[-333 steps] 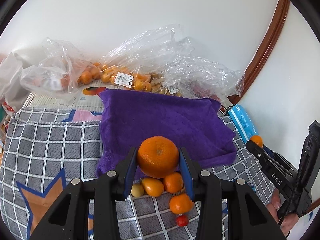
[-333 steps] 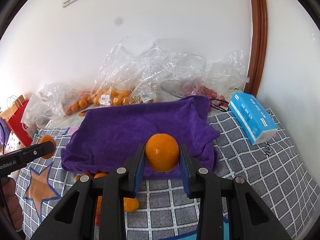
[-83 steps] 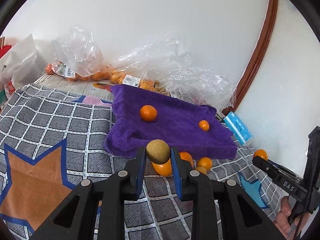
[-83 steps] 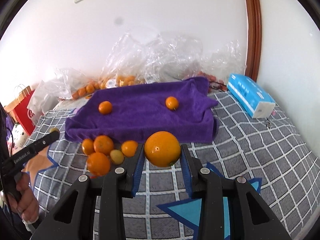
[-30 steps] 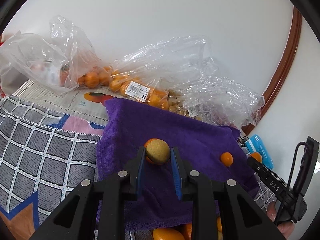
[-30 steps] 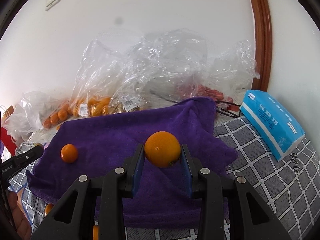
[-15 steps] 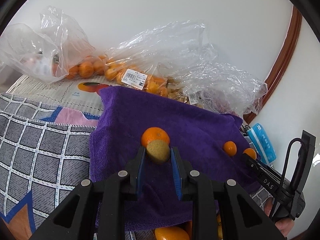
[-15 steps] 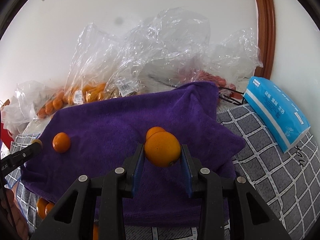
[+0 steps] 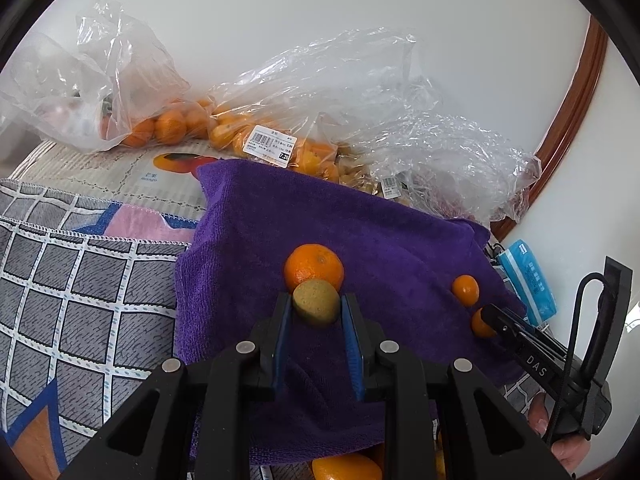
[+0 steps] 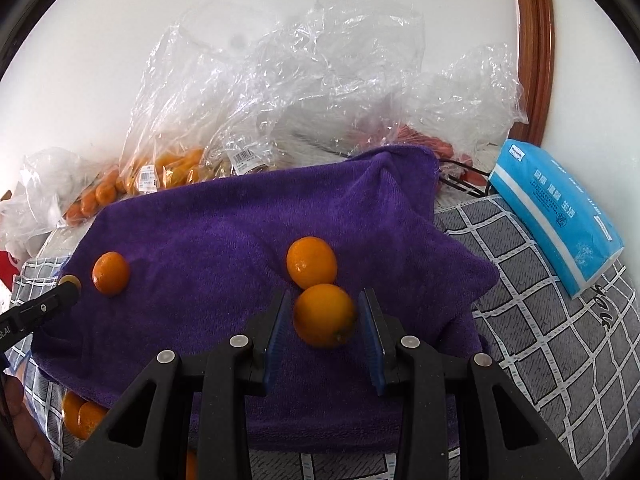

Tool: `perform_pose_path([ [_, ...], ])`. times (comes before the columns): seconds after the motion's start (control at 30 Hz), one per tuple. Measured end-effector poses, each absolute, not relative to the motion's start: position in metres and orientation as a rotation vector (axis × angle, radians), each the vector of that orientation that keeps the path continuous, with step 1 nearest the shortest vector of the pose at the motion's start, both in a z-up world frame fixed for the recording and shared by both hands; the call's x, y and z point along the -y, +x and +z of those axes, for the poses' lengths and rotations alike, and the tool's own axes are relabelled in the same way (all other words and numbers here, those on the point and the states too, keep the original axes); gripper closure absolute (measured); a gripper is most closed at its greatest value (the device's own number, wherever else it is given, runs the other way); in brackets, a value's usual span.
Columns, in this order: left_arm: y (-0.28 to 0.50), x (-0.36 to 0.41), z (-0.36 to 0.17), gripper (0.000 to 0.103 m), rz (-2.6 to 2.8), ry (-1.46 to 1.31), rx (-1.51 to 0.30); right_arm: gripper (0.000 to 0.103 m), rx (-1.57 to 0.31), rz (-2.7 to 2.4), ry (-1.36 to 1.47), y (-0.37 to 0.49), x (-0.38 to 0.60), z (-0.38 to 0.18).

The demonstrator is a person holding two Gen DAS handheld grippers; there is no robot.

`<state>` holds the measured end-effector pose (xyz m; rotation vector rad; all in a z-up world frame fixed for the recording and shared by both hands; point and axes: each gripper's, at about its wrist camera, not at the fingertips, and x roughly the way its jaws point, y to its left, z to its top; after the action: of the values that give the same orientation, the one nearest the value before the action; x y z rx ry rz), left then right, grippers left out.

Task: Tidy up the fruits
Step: 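Lower both held fruits onto the towel and open both grippers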

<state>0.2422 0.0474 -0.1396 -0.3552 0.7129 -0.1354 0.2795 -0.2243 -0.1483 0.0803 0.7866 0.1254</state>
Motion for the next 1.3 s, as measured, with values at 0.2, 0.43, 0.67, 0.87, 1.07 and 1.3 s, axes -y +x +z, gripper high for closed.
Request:
perform_pose_path([
  [0.2, 0.241, -0.047, -0.14, 0.079, -0.134, -0.353, -0.707, 0.064, -0.765, 0.13, 0.08, 0.276, 0.224, -0.143],
  [0.43, 0.239, -0.047, -0.14, 0.079, -0.133, -0.357, -0.696, 0.056, -0.743, 0.112, 0.09, 0.273, 0.226, -0.139],
  [0.67, 0.235, -0.047, -0.137, 0.072, -0.151, -0.363, -0.682, 0.055, -0.723, 0.11, 0.104, 0.27, 0.227, -0.136],
  [0.87, 0.231, -0.048, -0.133, 0.06, -0.155, -0.373, -0.663, 0.055, -0.69, 0.085, 0.091, 0.267, 0.227, -0.132],
  [1.07, 0.227, -0.048, -0.129, 0.05, -0.139, -0.367, -0.643, 0.055, -0.666, 0.081, 0.113, 0.262, 0.231, -0.127],
  [1.3, 0.222, -0.049, -0.121, 0.049, -0.126, -0.367, -0.619, 0.055, -0.657, 0.044, 0.103, 0.257, 0.23, -0.12],
])
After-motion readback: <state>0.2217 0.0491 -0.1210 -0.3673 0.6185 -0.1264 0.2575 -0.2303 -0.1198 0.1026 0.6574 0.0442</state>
